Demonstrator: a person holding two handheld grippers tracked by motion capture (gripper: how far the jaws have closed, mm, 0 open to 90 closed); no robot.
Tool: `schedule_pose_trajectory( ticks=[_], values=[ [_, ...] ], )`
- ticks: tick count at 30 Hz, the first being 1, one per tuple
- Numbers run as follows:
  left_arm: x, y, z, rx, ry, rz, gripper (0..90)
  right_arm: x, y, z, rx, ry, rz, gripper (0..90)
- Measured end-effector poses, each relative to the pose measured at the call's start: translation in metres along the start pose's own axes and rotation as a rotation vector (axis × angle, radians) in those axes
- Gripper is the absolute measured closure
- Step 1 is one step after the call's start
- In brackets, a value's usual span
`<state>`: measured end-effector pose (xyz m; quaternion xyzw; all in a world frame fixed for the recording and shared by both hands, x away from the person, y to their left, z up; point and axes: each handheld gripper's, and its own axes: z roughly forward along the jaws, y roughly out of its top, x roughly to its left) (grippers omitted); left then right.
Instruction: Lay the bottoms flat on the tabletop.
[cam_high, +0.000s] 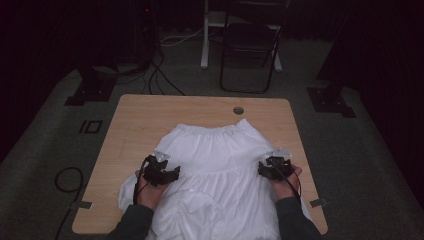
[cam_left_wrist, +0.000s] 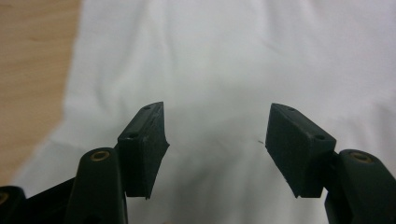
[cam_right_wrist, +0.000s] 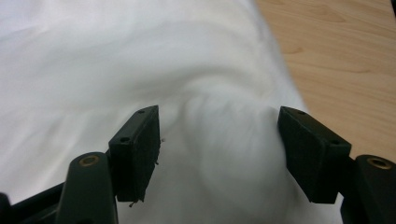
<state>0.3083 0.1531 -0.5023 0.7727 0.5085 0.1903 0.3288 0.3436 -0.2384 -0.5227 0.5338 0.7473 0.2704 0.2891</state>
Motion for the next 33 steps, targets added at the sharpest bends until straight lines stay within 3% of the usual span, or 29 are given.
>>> schedule_pose_trajectory(
  ticks=[4, 9, 12, 14, 15, 17, 19, 21, 23, 25, 27, 29, 31, 33],
  values=[
    [-0.014, -0.015, -0.013, 0.008, -0.035, 0.037, 38.1, 0.006, -0.012, -0.012, -0.006, 0.045, -0.026, 30.3],
    [-0.026, -0.034, -0.022, 0.044, -0.098, 0.041, 38.0, 0.007, -0.023, -0.005, 0.043, 0.052, -0.044, 28.7],
    [-0.032, -0.049, -0.025, 0.058, -0.135, 0.057, 37.2, 0.004, -0.024, -0.003, 0.044, 0.068, -0.026, 27.5],
    [-0.034, -0.058, -0.024, 0.086, -0.126, 0.074, 38.1, 0.003, -0.024, -0.002, 0.045, 0.076, -0.021, 27.0],
    [-0.033, -0.063, -0.023, 0.113, -0.121, 0.086, 43.0, 0.003, -0.024, -0.001, 0.044, 0.079, -0.017, 26.8],
    [-0.030, -0.071, -0.027, 0.106, -0.084, 0.142, 62.9, 0.001, -0.024, -0.001, 0.043, 0.083, -0.018, 26.8],
    [-0.020, -0.073, -0.034, 0.132, -0.066, 0.145, 75.7, 0.001, -0.024, -0.001, 0.042, 0.081, -0.016, 28.3],
    [-0.005, -0.079, -0.043, 0.141, -0.024, 0.157, 81.4, 0.000, -0.024, -0.001, 0.037, 0.070, -0.013, 32.6],
    [0.015, -0.087, -0.052, 0.150, 0.004, 0.132, 84.3, -0.002, -0.024, 0.000, 0.032, 0.059, -0.012, 37.5],
    [0.036, -0.095, -0.063, 0.147, 0.046, 0.083, 85.0, -0.004, -0.023, 0.000, 0.027, 0.050, -0.005, 39.8],
    [0.055, -0.102, -0.073, 0.152, 0.137, 0.050, 84.8, -0.005, -0.023, 0.001, 0.024, 0.041, -0.006, 42.3],
    [0.076, -0.110, -0.084, 0.152, 0.203, 0.004, 84.8, -0.005, -0.023, 0.001, 0.020, 0.029, -0.013, 45.7],
    [0.094, -0.118, -0.090, 0.154, 0.275, -0.037, 84.0, -0.005, -0.023, 0.001, 0.016, 0.013, -0.025, 54.9],
    [0.110, -0.122, -0.094, 0.145, 0.298, -0.097, 83.7, -0.005, -0.023, 0.002, 0.012, -0.010, -0.053, 66.7]
  ],
)
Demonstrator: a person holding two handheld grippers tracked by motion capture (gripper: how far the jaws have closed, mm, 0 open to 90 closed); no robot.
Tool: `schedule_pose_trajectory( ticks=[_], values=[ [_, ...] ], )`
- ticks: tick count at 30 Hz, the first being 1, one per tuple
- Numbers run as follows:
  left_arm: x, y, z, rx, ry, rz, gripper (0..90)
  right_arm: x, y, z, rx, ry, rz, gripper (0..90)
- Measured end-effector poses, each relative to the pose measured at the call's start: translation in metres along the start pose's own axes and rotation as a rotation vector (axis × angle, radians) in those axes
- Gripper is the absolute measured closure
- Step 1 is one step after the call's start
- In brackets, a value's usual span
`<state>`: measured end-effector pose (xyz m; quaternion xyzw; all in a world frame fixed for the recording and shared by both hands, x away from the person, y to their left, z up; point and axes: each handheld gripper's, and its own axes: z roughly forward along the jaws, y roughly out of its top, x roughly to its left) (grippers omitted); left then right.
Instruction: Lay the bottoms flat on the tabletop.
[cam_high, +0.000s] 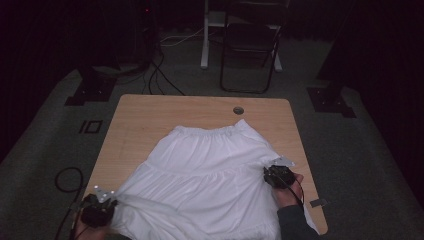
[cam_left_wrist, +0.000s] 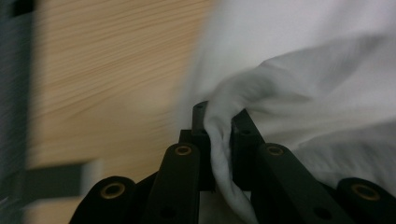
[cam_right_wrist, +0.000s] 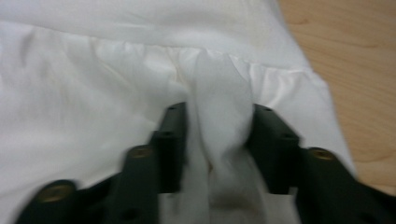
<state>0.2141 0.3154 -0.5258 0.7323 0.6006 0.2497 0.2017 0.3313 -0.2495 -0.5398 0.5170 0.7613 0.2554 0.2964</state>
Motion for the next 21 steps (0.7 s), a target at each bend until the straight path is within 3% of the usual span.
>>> schedule_pose_trajectory(
  ticks=[3, 5, 10, 13, 15, 21],
  values=[
    [0.010, 0.004, 0.002, -0.013, 0.057, -0.014, 80.0, 0.000, 0.000, 0.001, 0.002, -0.028, -0.031, 74.2],
    [0.015, 0.007, 0.005, -0.016, 0.069, -0.041, 80.1, -0.003, 0.000, 0.002, 0.002, -0.031, -0.037, 75.5],
    [0.026, 0.006, 0.004, -0.014, 0.134, -0.107, 81.2, -0.019, 0.000, 0.006, 0.014, -0.073, 0.026, 76.5],
    [0.029, 0.006, 0.000, -0.038, 0.101, -0.127, 76.1, -0.025, 0.001, 0.007, 0.022, -0.091, 0.065, 75.3],
    [0.026, 0.011, -0.004, -0.083, 0.079, -0.113, 63.5, -0.024, 0.001, 0.008, 0.022, -0.087, 0.061, 71.7],
    [0.009, 0.047, -0.018, -0.193, 0.046, -0.110, 54.0, -0.018, 0.001, 0.004, 0.016, -0.057, 0.061, 53.9]
  ],
)
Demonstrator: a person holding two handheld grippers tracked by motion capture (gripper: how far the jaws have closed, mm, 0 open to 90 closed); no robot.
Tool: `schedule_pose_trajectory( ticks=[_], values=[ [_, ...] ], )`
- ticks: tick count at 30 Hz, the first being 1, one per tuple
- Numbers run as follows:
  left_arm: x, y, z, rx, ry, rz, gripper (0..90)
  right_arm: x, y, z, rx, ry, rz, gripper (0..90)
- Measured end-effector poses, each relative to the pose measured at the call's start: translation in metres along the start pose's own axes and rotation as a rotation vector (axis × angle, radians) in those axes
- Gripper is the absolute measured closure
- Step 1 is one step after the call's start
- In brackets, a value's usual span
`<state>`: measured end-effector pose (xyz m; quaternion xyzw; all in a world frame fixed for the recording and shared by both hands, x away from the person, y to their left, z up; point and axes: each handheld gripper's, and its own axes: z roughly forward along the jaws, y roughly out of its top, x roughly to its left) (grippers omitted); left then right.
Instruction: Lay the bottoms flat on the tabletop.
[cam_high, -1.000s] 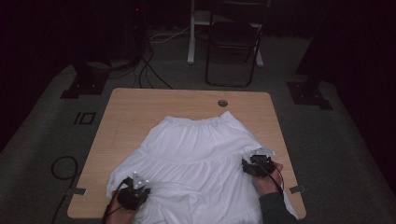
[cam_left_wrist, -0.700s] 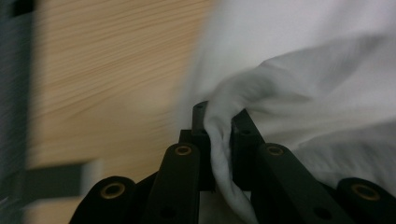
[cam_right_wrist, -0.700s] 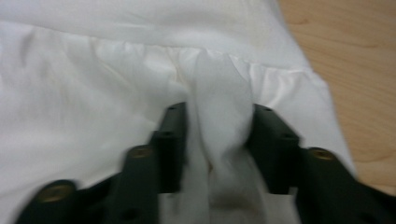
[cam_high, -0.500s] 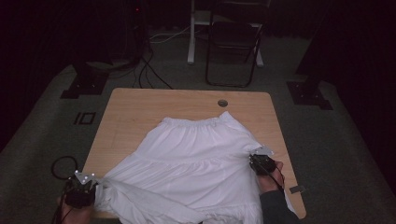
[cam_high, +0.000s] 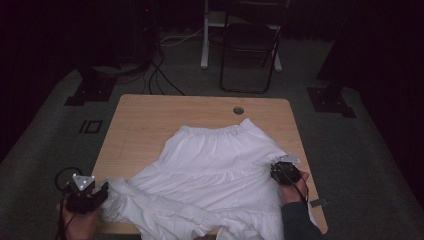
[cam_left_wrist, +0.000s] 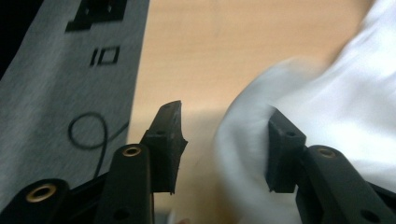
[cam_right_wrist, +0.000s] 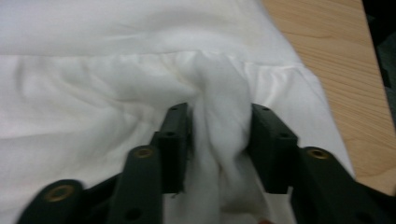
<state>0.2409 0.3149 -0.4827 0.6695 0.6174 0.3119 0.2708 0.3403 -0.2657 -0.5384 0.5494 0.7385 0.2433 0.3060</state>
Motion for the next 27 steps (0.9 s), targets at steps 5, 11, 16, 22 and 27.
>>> schedule_pose_trajectory(
  ticks=[5, 11, 16, 22, 27],
  values=[
    [-0.049, 0.023, 0.002, -0.042, -0.105, 0.080, 51.0, 0.010, -0.001, -0.013, -0.033, 0.026, -0.012, 44.4],
    [-0.116, 0.017, 0.007, -0.009, -0.283, 0.198, 49.8, 0.021, -0.006, -0.034, -0.070, 0.093, -0.031, 42.3],
    [-0.161, -0.007, 0.003, 0.044, -0.404, 0.293, 47.4, 0.032, -0.017, -0.049, -0.073, 0.150, -0.071, 41.3],
    [-0.185, -0.040, -0.009, 0.076, -0.559, 0.312, 41.0, 0.037, -0.029, -0.050, -0.019, 0.184, -0.126, 37.7],
    [-0.184, -0.055, -0.010, 0.100, -0.602, 0.322, 33.9, 0.030, -0.032, -0.040, 0.016, 0.193, -0.086, 35.2]
  ],
)
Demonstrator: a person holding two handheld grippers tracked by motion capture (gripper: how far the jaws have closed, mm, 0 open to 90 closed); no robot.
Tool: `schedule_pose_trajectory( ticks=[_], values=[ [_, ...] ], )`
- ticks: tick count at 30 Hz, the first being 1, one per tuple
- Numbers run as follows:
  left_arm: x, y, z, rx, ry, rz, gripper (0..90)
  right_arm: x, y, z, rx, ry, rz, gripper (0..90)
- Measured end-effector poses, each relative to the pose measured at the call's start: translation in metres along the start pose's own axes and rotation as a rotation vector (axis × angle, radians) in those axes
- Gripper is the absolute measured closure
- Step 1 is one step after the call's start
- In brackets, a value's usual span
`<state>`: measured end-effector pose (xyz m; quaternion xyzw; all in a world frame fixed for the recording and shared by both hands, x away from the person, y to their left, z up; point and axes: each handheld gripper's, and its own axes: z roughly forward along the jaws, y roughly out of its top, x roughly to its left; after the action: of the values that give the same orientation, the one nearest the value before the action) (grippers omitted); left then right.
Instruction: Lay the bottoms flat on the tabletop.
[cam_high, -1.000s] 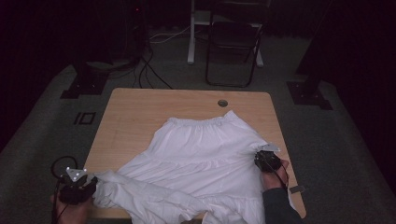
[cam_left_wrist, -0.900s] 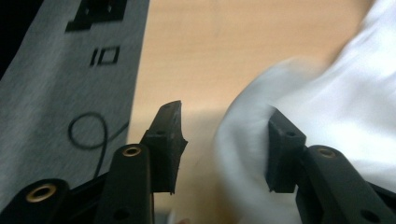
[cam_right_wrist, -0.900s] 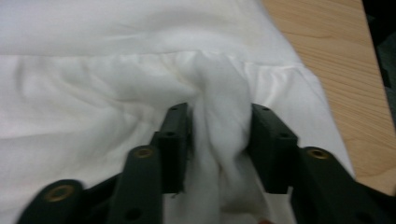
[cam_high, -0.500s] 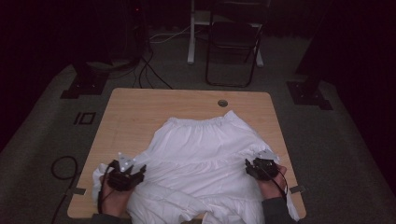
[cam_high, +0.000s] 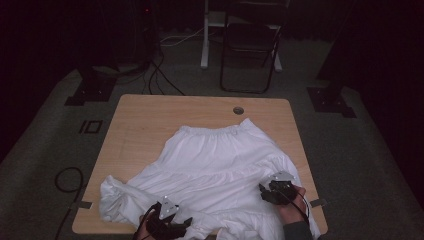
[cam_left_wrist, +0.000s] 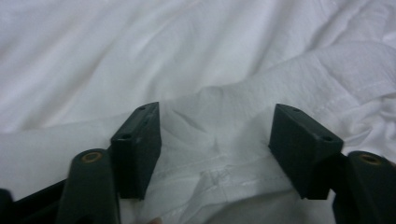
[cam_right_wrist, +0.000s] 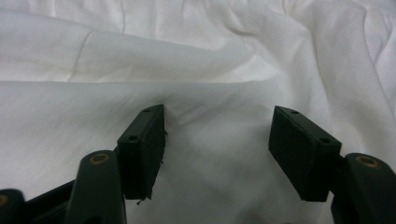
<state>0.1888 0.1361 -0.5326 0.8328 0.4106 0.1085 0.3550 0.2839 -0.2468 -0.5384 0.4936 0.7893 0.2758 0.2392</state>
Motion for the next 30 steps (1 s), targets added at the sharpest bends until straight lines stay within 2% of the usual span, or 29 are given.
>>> schedule_pose_trajectory(
  ticks=[1, 3, 4, 6, 7, 8, 10, 11, 14, 18, 20, 21, 23, 25, 26, 28, 30],
  values=[
    [0.001, -0.002, 0.000, 0.026, 0.006, 0.005, 37.2, -0.001, 0.000, 0.001, -0.001, 0.007, 0.001, 35.2],
    [0.002, -0.006, -0.005, 0.048, 0.005, 0.024, 57.9, -0.004, 0.001, 0.002, 0.001, 0.022, 0.019, 40.1],
    [0.004, -0.008, -0.008, 0.057, -0.006, 0.021, 69.8, -0.006, 0.001, 0.002, -0.003, 0.031, 0.020, 46.5],
    [0.009, -0.012, -0.018, 0.074, -0.011, 0.040, 83.3, -0.008, 0.001, 0.002, -0.013, 0.041, 0.010, 59.6],
    [0.011, -0.015, -0.023, 0.088, -0.008, 0.046, 85.7, -0.009, 0.002, 0.003, -0.013, 0.041, 0.003, 68.5],
    [0.014, -0.019, -0.028, 0.101, 0.004, 0.053, 86.6, -0.009, 0.003, 0.003, -0.010, 0.016, -0.007, 75.4],
    [0.022, -0.026, -0.037, 0.130, 0.024, 0.053, 87.2, -0.011, 0.005, 0.006, 0.002, -0.054, -0.029, 87.8],
    [0.027, -0.030, -0.042, 0.133, 0.026, 0.043, 87.2, -0.012, 0.005, 0.008, 0.006, -0.081, -0.032, 90.0],
    [0.044, -0.039, -0.054, 0.143, 0.068, 0.002, 87.2, -0.017, 0.008, 0.010, 0.013, -0.081, -0.019, 90.0],
    [0.063, -0.044, -0.066, 0.149, 0.150, -0.062, 87.0, -0.018, 0.009, 0.012, 0.010, -0.091, -0.017, 90.0],
    [0.065, -0.042, -0.069, 0.130, 0.149, -0.086, 85.5, -0.019, 0.009, 0.012, 0.009, -0.088, -0.010, 90.0],
    [0.063, -0.038, -0.070, 0.112, 0.148, -0.077, 81.5, -0.019, 0.010, 0.012, 0.011, -0.087, -0.008, 90.0],
    [0.061, -0.026, -0.073, 0.038, 0.134, -0.069, 67.5, -0.021, 0.010, 0.012, 0.006, -0.079, 0.000, 87.8],
    [0.060, -0.009, -0.076, -0.022, 0.140, -0.062, 61.0, -0.023, 0.010, 0.012, 0.003, -0.076, 0.017, 83.3],
    [0.061, 0.001, -0.075, -0.061, 0.145, -0.073, 57.7, -0.024, 0.010, 0.012, 0.001, -0.075, 0.026, 81.7],
    [0.063, 0.023, -0.069, -0.100, 0.168, -0.074, 53.8, -0.026, 0.009, 0.012, -0.004, -0.069, 0.038, 80.2],
    [0.071, 0.044, -0.055, -0.103, 0.209, -0.052, 51.2, -0.026, 0.009, 0.012, -0.008, -0.074, 0.037, 78.6]
  ],
)
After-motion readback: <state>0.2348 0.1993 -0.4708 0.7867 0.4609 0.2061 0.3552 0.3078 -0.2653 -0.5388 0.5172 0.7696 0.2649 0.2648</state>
